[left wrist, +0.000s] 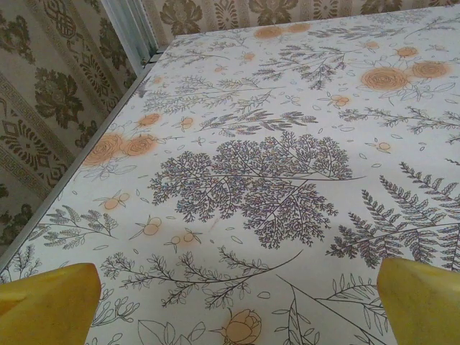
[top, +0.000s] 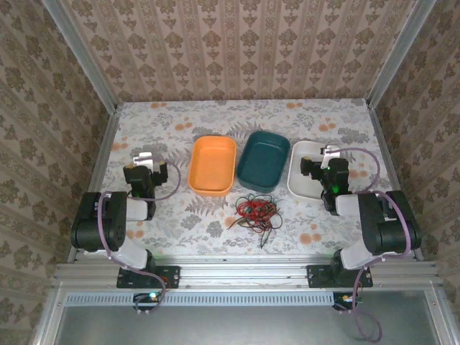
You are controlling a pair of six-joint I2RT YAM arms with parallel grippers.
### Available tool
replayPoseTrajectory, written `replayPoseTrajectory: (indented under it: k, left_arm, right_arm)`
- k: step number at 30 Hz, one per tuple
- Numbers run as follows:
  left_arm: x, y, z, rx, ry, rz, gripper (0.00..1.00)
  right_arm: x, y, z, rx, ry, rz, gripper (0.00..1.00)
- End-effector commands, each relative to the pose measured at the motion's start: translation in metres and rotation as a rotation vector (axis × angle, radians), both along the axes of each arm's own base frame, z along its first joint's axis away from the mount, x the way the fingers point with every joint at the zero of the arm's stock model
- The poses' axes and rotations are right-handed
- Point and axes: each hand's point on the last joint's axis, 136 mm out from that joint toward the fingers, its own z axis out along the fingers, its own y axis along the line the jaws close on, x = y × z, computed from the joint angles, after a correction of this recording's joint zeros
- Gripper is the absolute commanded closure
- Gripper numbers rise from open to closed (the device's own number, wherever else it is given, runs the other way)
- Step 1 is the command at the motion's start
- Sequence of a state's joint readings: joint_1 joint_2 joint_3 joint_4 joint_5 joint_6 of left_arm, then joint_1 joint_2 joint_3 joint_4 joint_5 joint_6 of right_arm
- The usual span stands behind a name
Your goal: Untangle the cables
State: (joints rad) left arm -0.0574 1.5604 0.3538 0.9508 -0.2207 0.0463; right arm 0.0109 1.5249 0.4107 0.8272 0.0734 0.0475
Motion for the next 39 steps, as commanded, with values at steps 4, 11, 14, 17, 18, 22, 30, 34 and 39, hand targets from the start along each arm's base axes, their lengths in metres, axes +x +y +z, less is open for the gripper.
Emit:
replayPoseTrajectory:
  k: [4,11,14,17,18,22,30,34,39]
  left_arm:
    - [0.007,0.0,0.011,0.003,-0.038,0.002,0.0]
    - [0.007,0.0,0.011,0.004,-0.038,0.002,0.0]
    - [0.007,0.0,0.011,0.004,-0.039,0.002,0.0]
    - [0.007,0.0,0.011,0.004,-0.039,0.002,0.0]
    - [0.007,0.0,0.011,0.003,-0.039,0.003,0.0]
    - [0.007,0.0,0.011,0.003,-0.039,0.002,0.0]
    - [0.007,0.0,0.012,0.0,-0.039,0.0,0.0]
    - [0.006,0.002,0.046,0.082,-0.015,0.083,0.0]
    - [-0.005,-0.008,0.103,0.224,-0.097,0.226,0.0]
  right_arm:
    - [0.002,0.003,0.002,-0.011,-0.01,0.016,0.0]
    - [0.002,0.003,0.003,-0.011,-0.011,0.017,0.0]
    - [0.002,0.003,0.003,-0.01,-0.011,0.016,0.0]
    - [0.002,0.003,0.002,-0.01,-0.011,0.016,0.0]
    - [0.002,0.003,0.003,-0.011,-0.011,0.016,0.0]
    - [0.002,0.003,0.003,-0.009,-0.012,0.016,0.0]
    - [0.003,0.002,0.005,0.004,-0.015,0.024,0.0]
    - [0.006,-0.012,0.031,0.024,0.161,-0.095,0.04]
    - [-0.017,-0.005,0.08,0.023,0.205,-0.221,0.11]
